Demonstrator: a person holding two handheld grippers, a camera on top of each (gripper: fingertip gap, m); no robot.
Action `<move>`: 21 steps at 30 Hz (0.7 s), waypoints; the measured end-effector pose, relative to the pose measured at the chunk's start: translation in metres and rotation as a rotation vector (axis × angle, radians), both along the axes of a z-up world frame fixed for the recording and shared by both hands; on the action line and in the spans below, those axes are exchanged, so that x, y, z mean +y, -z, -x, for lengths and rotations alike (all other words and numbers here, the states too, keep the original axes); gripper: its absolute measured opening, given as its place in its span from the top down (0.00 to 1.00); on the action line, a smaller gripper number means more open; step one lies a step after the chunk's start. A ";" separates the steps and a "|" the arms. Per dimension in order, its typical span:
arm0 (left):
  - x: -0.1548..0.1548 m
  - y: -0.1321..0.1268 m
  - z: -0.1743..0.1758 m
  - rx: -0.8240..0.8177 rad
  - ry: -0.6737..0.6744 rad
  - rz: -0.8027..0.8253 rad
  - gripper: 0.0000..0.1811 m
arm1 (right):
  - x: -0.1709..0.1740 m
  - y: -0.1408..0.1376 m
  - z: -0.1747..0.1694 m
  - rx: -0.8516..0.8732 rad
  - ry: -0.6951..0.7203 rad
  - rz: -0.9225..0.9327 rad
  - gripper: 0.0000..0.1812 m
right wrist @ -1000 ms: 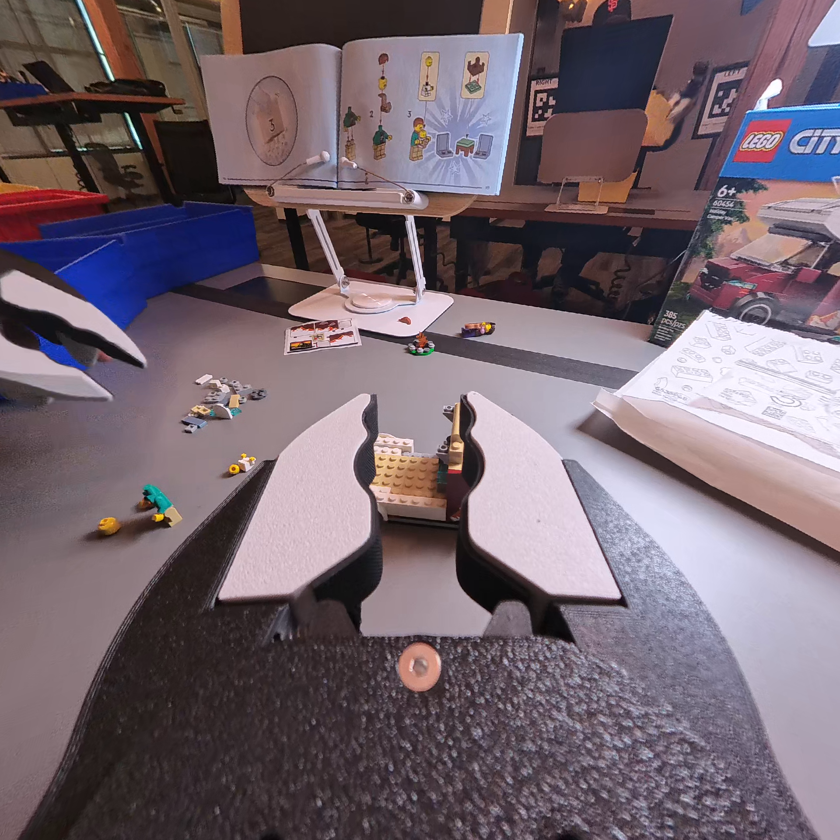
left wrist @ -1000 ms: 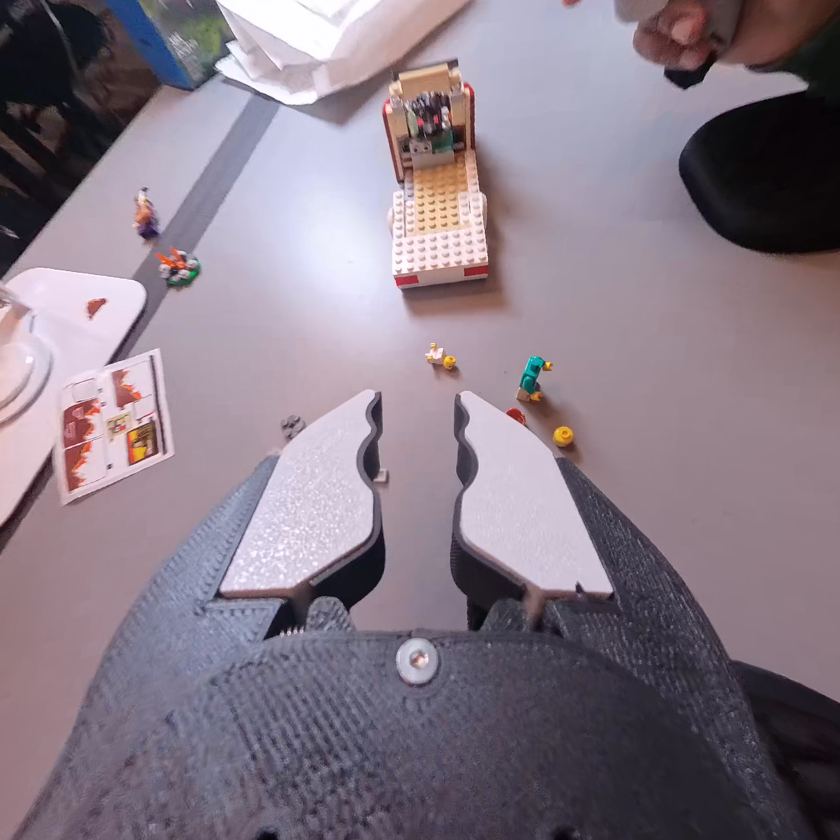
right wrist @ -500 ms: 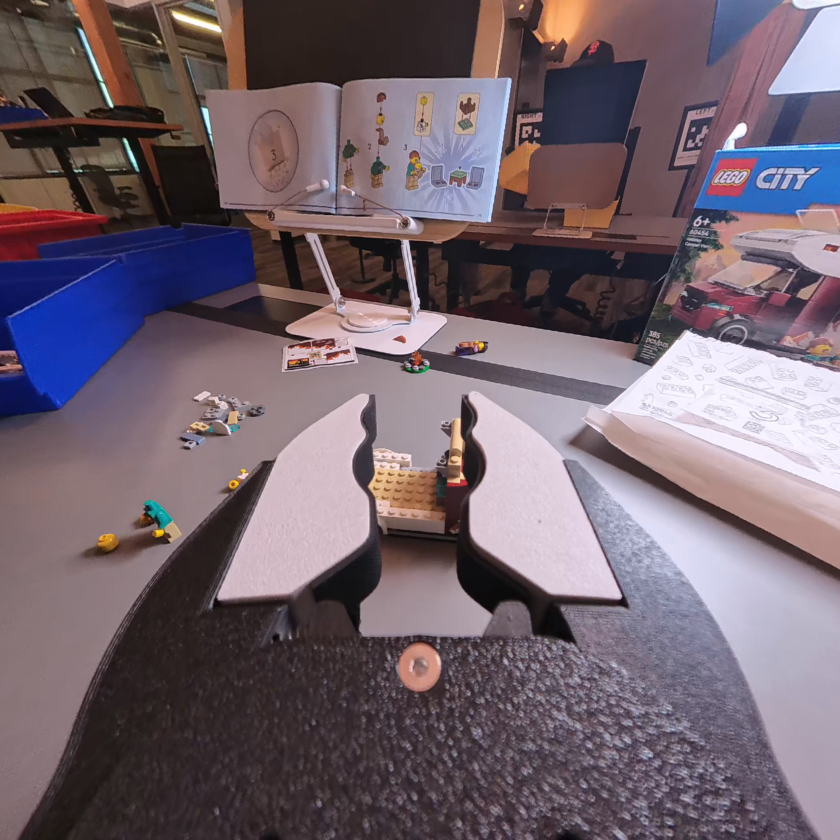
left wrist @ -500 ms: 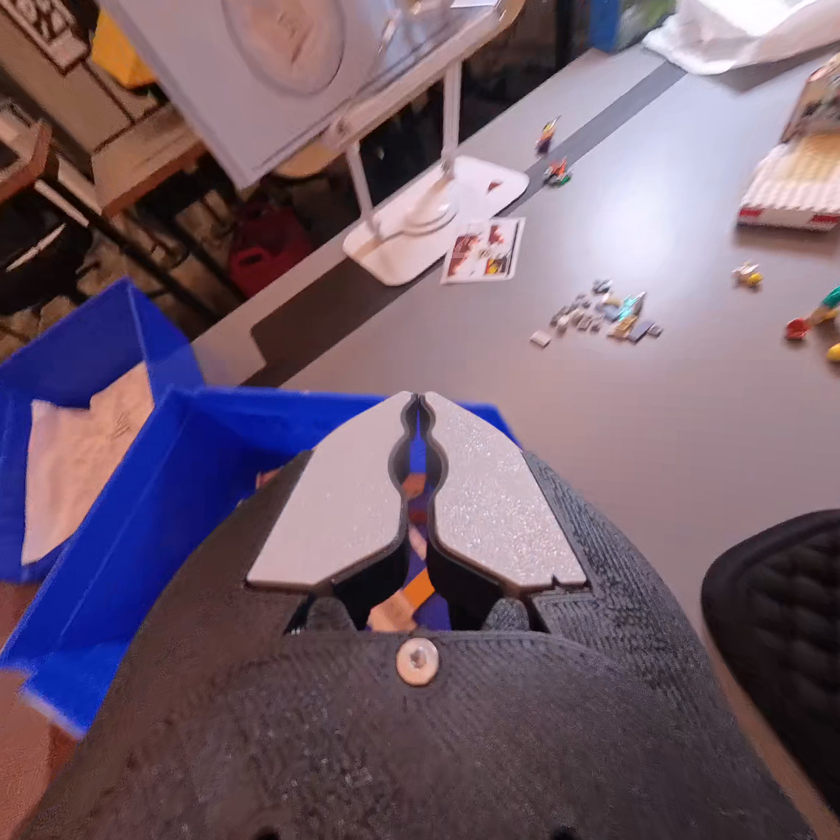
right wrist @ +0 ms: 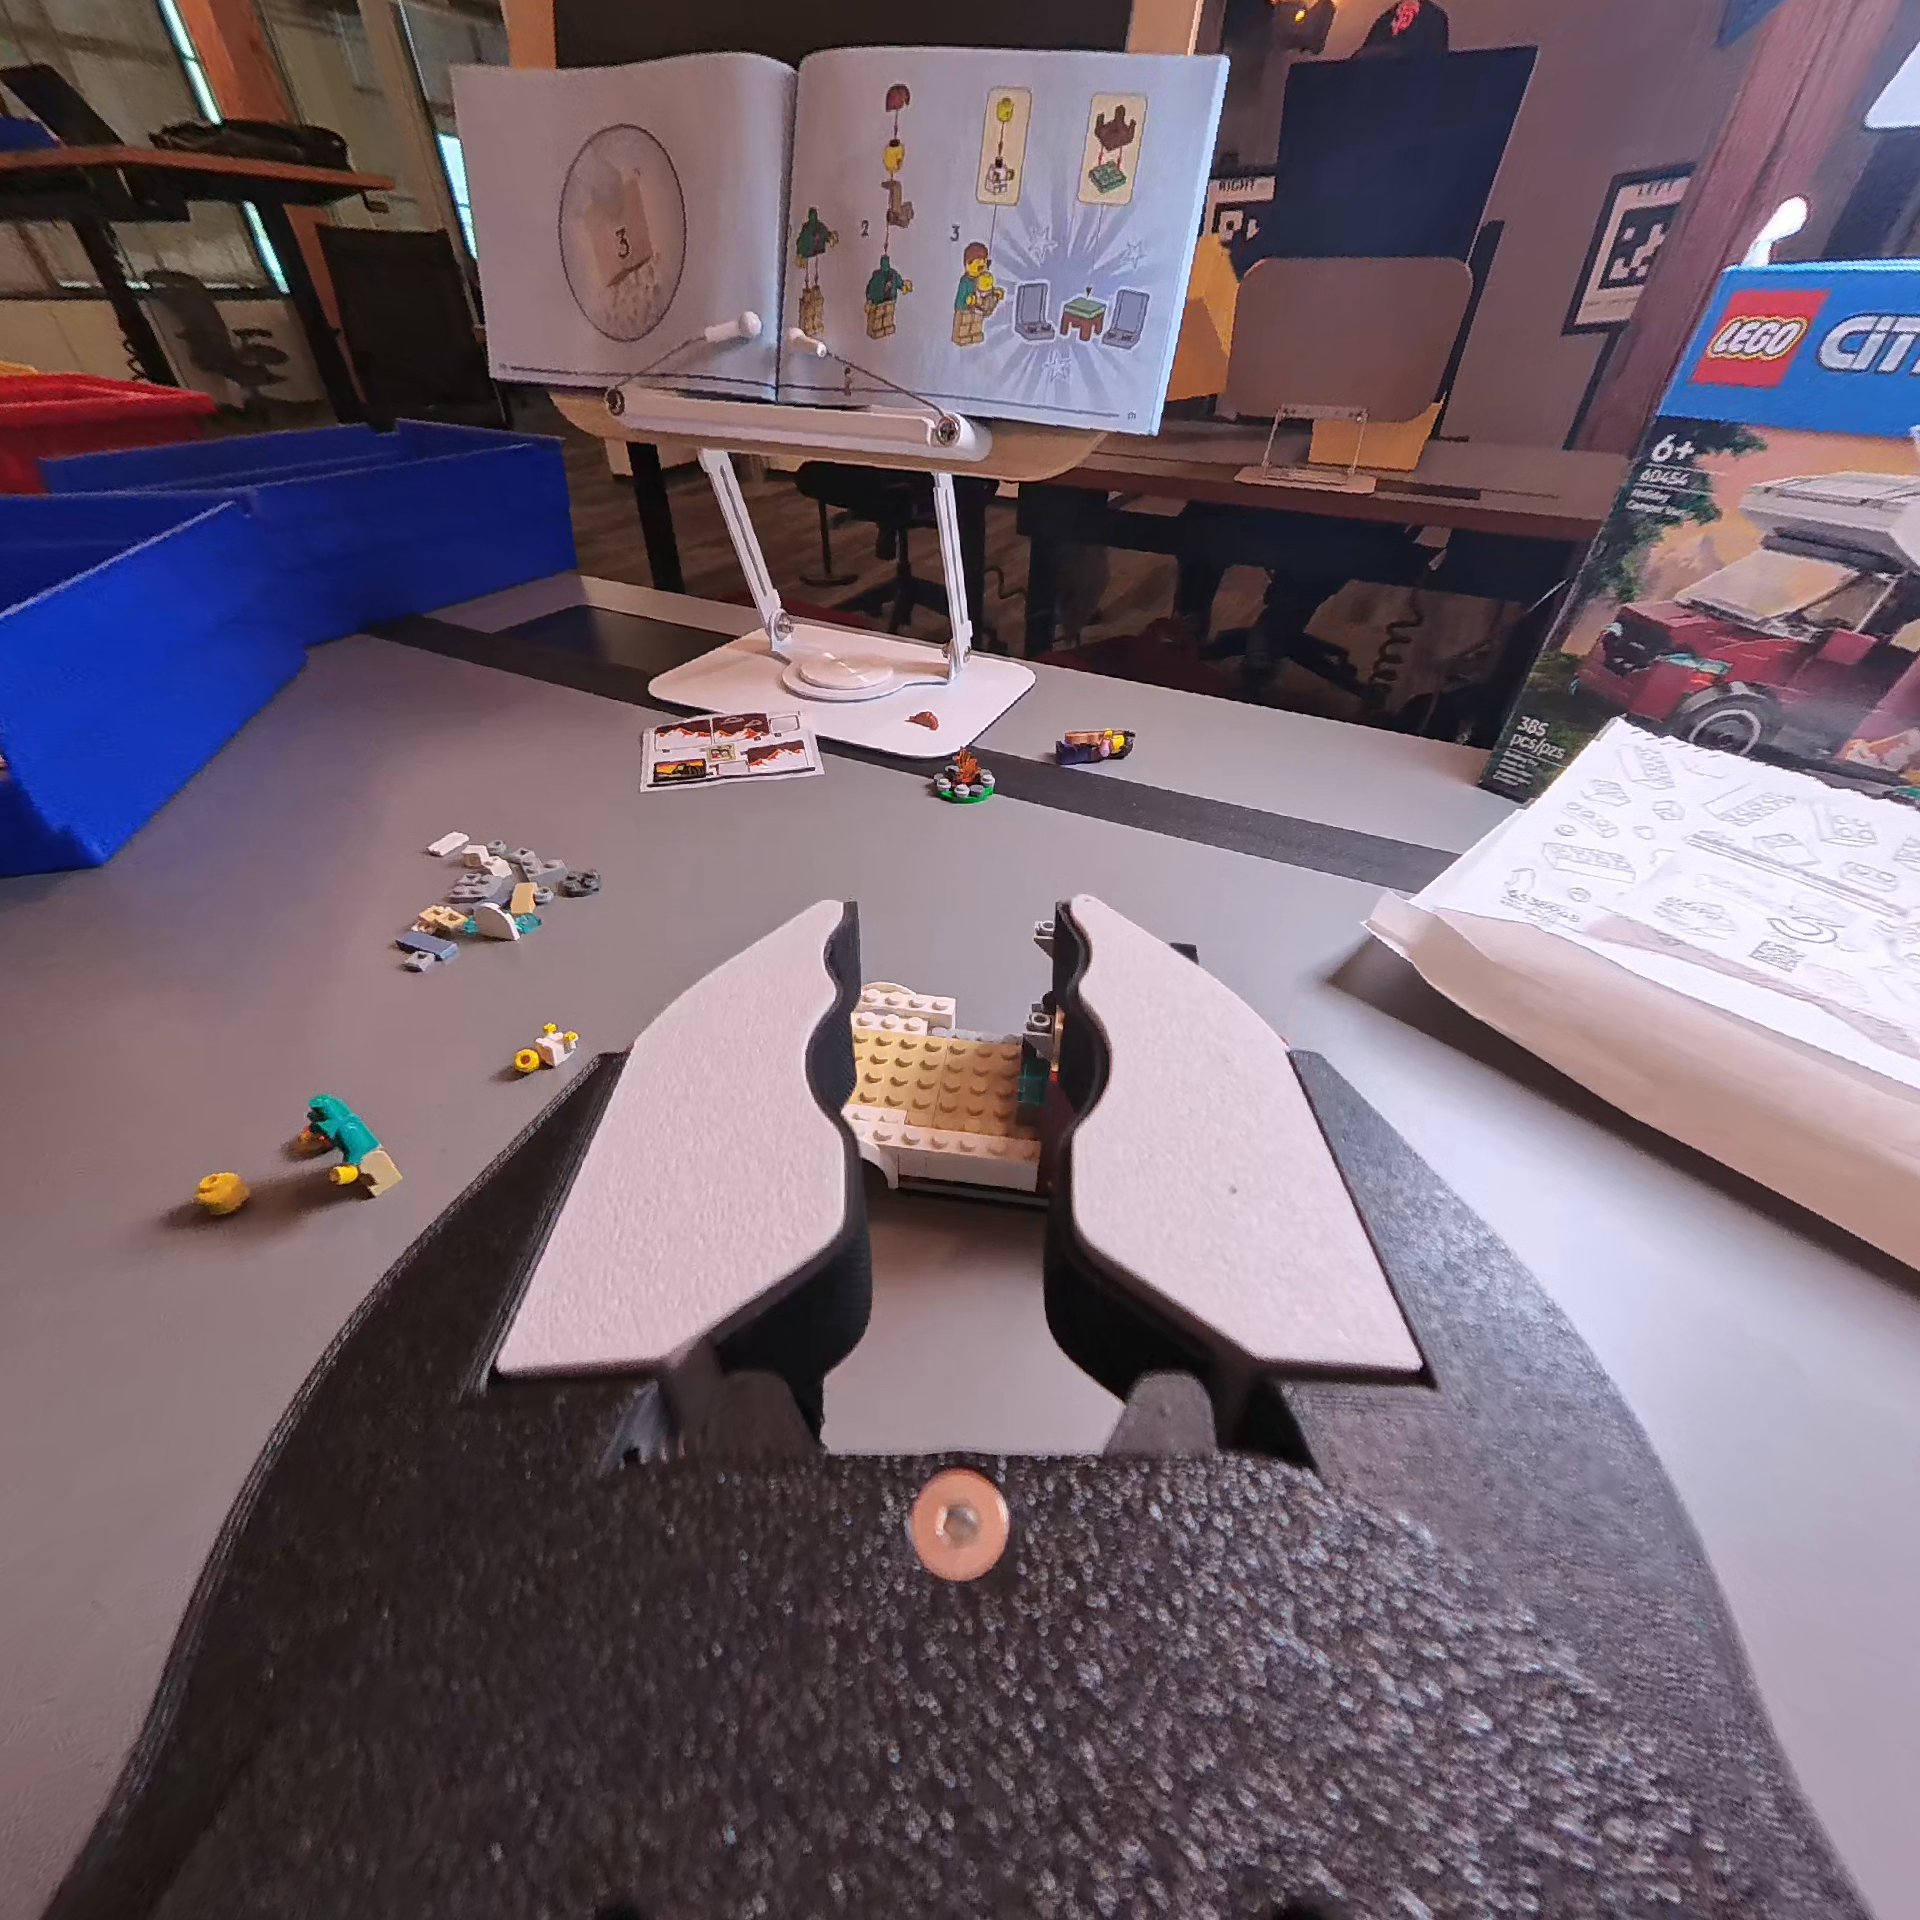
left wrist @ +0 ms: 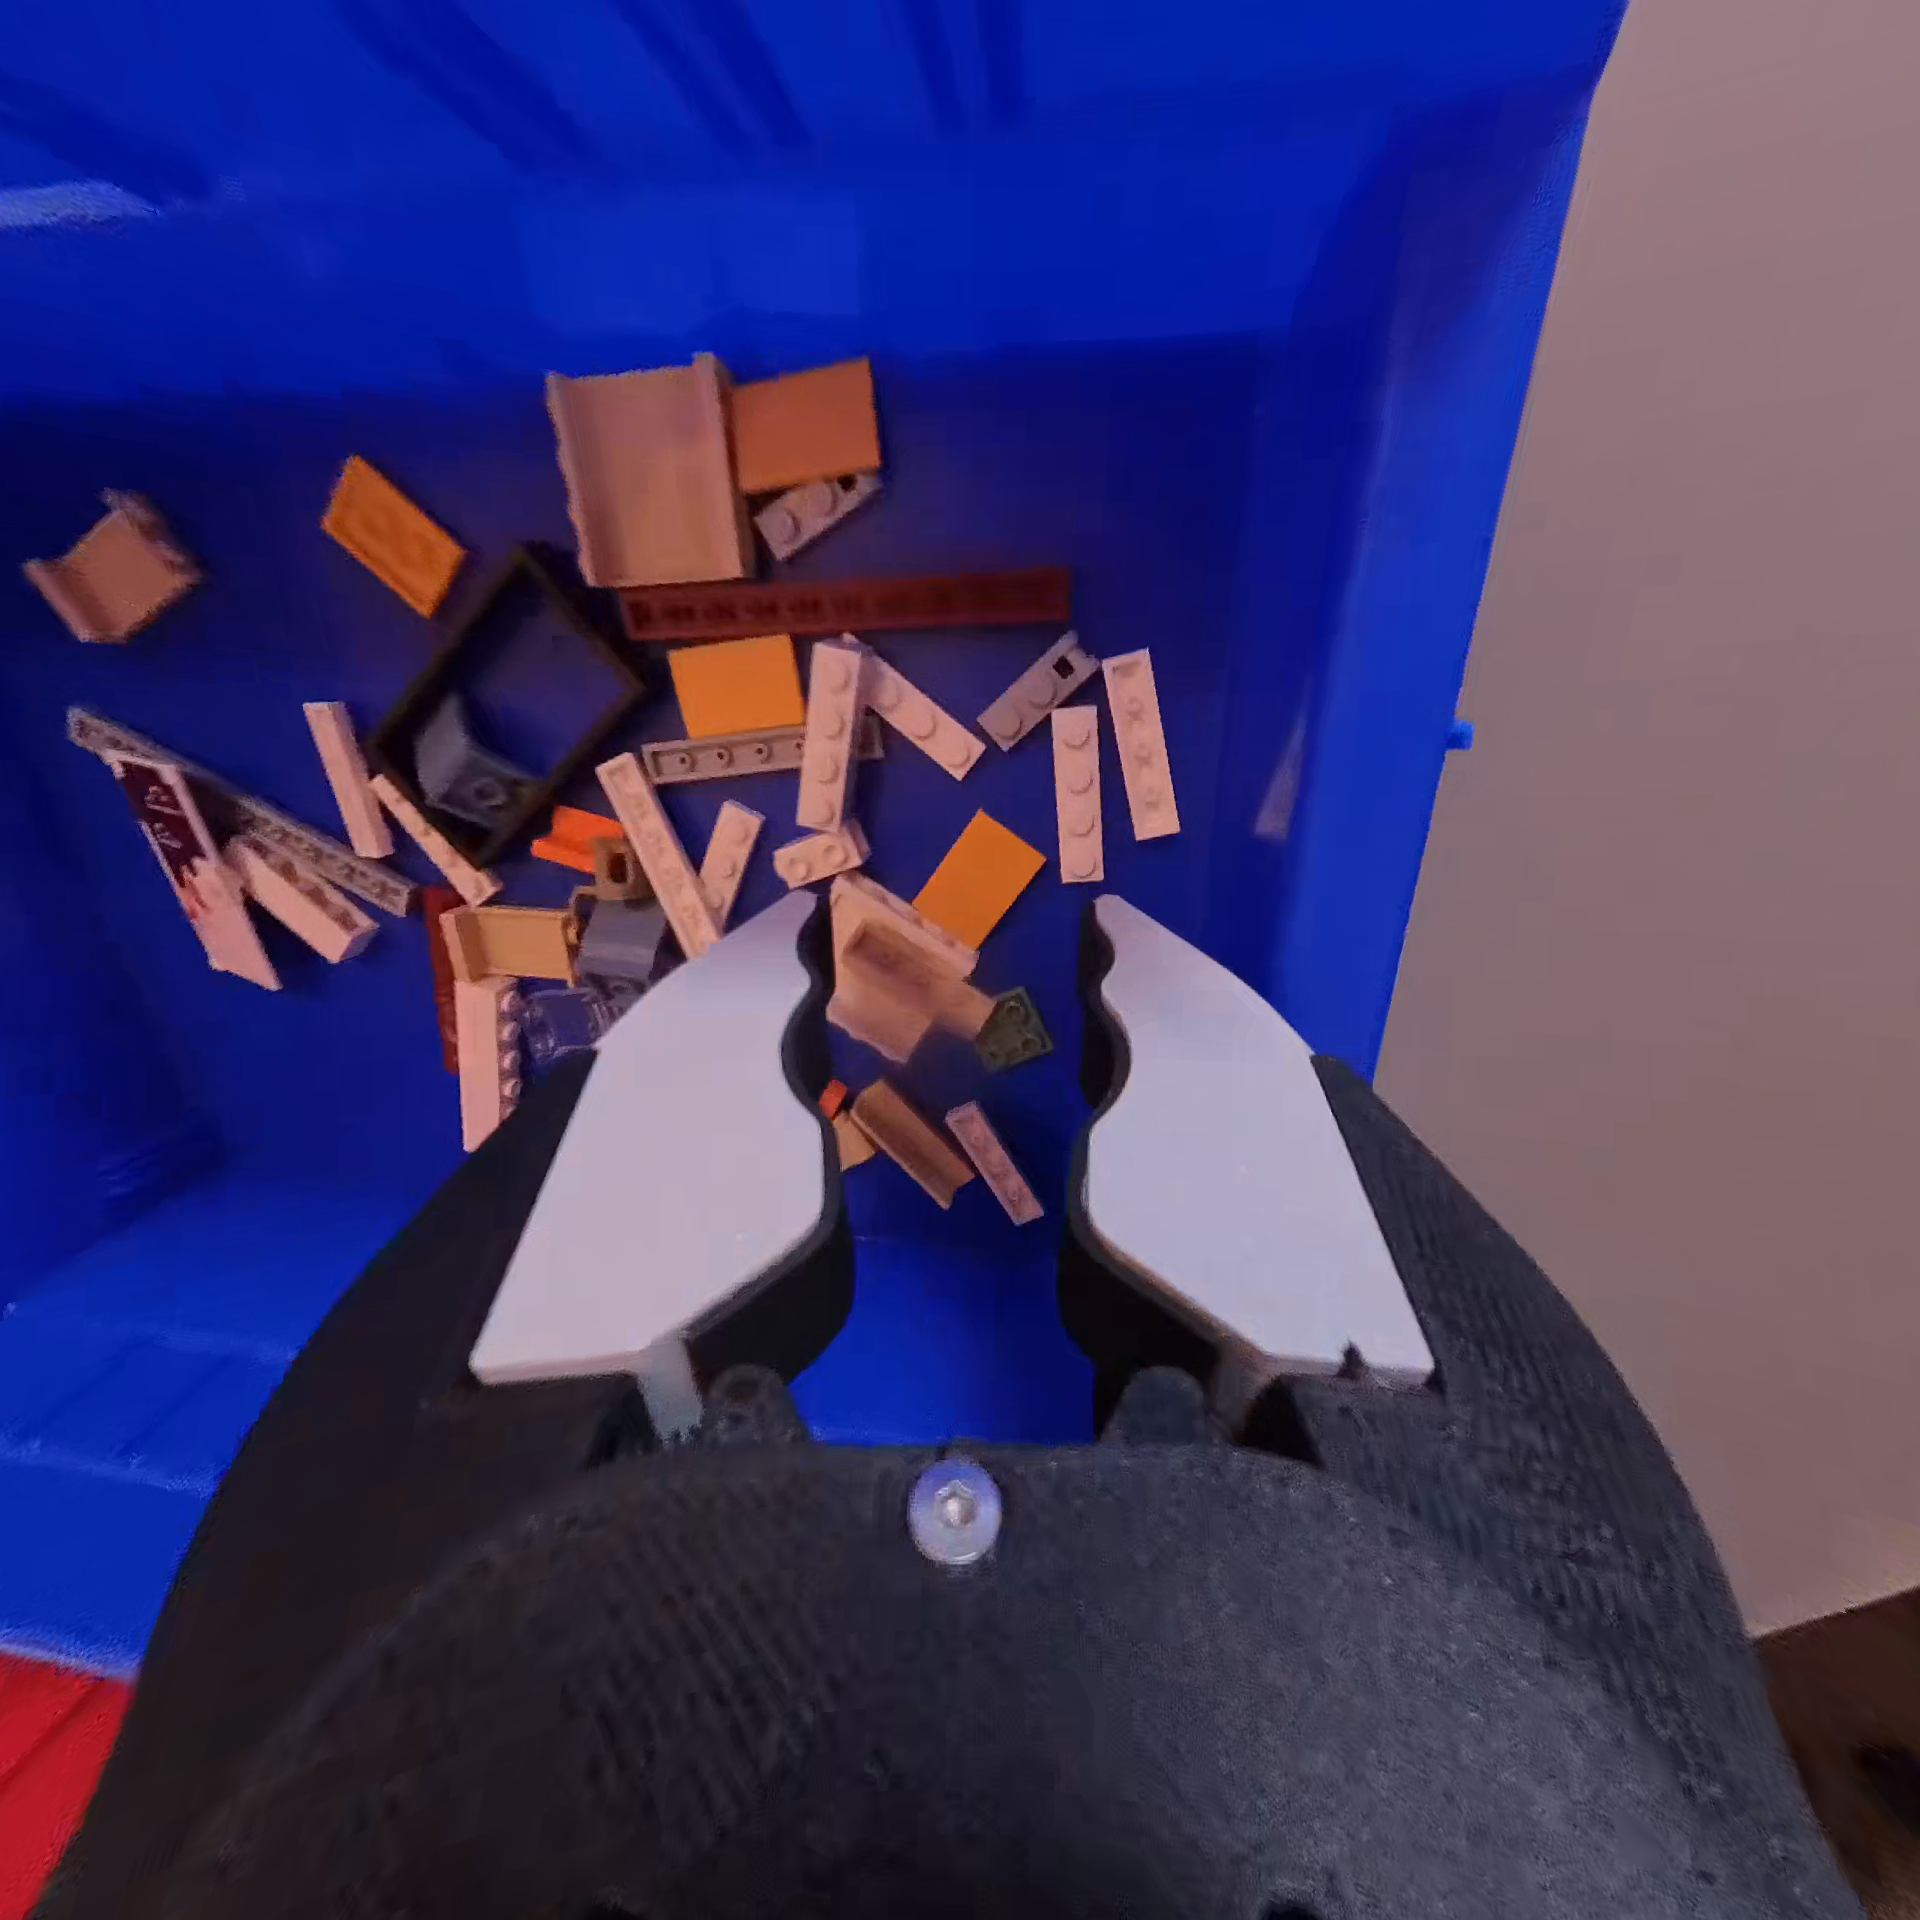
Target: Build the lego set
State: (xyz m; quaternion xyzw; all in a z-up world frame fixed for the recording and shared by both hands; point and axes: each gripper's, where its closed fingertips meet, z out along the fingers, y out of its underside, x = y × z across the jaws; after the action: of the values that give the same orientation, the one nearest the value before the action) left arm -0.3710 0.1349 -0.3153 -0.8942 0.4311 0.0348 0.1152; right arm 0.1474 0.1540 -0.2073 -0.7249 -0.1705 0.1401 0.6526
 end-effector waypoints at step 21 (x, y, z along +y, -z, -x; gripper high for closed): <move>-0.007 0.004 0.024 0.028 0.123 0.174 0.81 | 0.008 0.012 -0.006 -0.007 0.034 0.040 0.81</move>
State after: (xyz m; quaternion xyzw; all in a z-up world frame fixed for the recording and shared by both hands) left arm -0.3947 0.1280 -0.3195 -0.8721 0.4882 0.0026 0.0328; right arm 0.1531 0.1622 -0.2195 -0.7410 -0.1577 0.1296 0.6397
